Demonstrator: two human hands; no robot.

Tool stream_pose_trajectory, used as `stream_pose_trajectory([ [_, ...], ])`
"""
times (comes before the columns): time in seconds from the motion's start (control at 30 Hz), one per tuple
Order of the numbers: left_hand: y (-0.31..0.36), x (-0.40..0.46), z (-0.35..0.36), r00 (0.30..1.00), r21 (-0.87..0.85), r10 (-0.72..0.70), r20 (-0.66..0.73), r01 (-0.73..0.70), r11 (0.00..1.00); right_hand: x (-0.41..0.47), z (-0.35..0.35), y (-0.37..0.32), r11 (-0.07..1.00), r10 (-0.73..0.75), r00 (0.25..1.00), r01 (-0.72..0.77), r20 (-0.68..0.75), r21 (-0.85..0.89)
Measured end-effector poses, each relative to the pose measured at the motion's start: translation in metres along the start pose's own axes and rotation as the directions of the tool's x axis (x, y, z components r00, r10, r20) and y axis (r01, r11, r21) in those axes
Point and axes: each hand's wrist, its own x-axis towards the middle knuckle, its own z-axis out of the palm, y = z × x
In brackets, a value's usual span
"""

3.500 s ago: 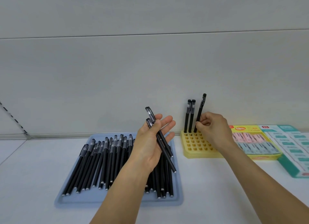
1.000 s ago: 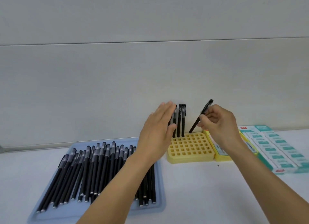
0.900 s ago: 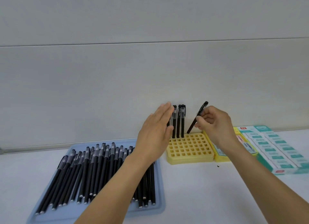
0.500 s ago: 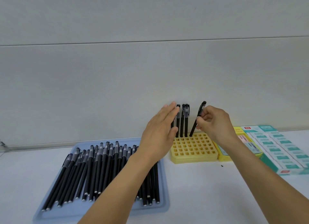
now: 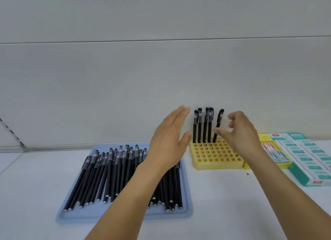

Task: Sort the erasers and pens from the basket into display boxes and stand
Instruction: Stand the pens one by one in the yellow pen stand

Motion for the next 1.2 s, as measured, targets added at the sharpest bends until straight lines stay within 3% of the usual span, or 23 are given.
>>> stream_pose_trajectory([
  [0.07,-0.013,-0.025,-0.015,0.993,0.098,-0.106,-0.048,0.111,0.989,-0.026,-0.002,-0.013,0.998,-0.030,0.997,0.034,-0.078,0.053],
  [0.1,-0.021,-0.038,-0.023,0.980,0.205,-0.189,-0.057,0.197,0.959,-0.040,0.001,-0.023,0.995,-0.082,0.996,0.084,-0.046,0.052],
  [0.2,-0.040,-0.071,-0.043,0.846,0.541,-0.533,-0.032,0.463,0.702,-0.076,0.025,-0.057,0.969,-0.189,0.917,0.233,0.351,-0.087],
  [0.27,-0.046,-0.079,-0.049,0.739,0.596,-0.673,0.007,0.538,0.597,-0.090,0.041,-0.077,0.929,-0.191,0.847,0.319,0.497,-0.186],
  [0.4,-0.052,-0.076,-0.050,0.683,0.506,-0.728,0.059,0.608,0.612,-0.094,0.059,-0.094,0.911,-0.136,0.818,0.325,0.559,-0.254],
  [0.7,-0.080,-0.075,-0.056,0.754,0.343,-0.654,-0.063,0.632,0.695,-0.083,0.064,-0.085,0.995,-0.093,0.838,0.101,0.538,0.016],
  [0.77,-0.078,-0.076,-0.060,0.762,0.145,-0.635,-0.126,0.648,0.748,-0.080,0.055,-0.082,0.979,-0.072,0.833,-0.046,0.548,0.198],
  [0.8,-0.074,-0.076,-0.062,0.745,-0.056,-0.655,-0.126,0.654,0.755,-0.079,0.050,-0.081,0.945,-0.064,0.825,-0.130,0.561,0.300],
  [0.83,-0.068,-0.074,-0.064,0.714,-0.303,-0.695,-0.087,0.645,0.701,-0.078,0.044,-0.079,0.898,-0.069,0.824,-0.194,0.563,0.394],
  [0.87,-0.062,-0.071,-0.065,0.686,-0.536,-0.728,-0.004,0.613,0.580,-0.077,0.038,-0.076,0.850,-0.080,0.833,-0.229,0.547,0.474],
  [0.93,-0.049,-0.066,-0.062,0.671,-0.805,-0.715,0.196,0.527,0.273,-0.074,0.028,-0.065,0.779,-0.095,0.875,-0.232,0.475,0.583],
  [1.03,-0.032,-0.054,-0.047,0.676,-0.889,-0.624,0.392,0.453,-0.066,-0.061,0.011,-0.040,0.714,-0.034,0.957,-0.177,0.287,0.677],
  [1.13,-0.014,-0.043,-0.030,0.675,-0.867,-0.551,0.491,0.442,-0.231,-0.036,-0.008,-0.009,0.733,0.092,0.994,-0.111,0.063,0.671],
  [1.2,-0.003,-0.036,-0.021,0.676,-0.853,-0.524,0.518,0.452,-0.260,-0.019,-0.015,0.010,0.764,0.128,0.992,-0.087,-0.019,0.640],
])
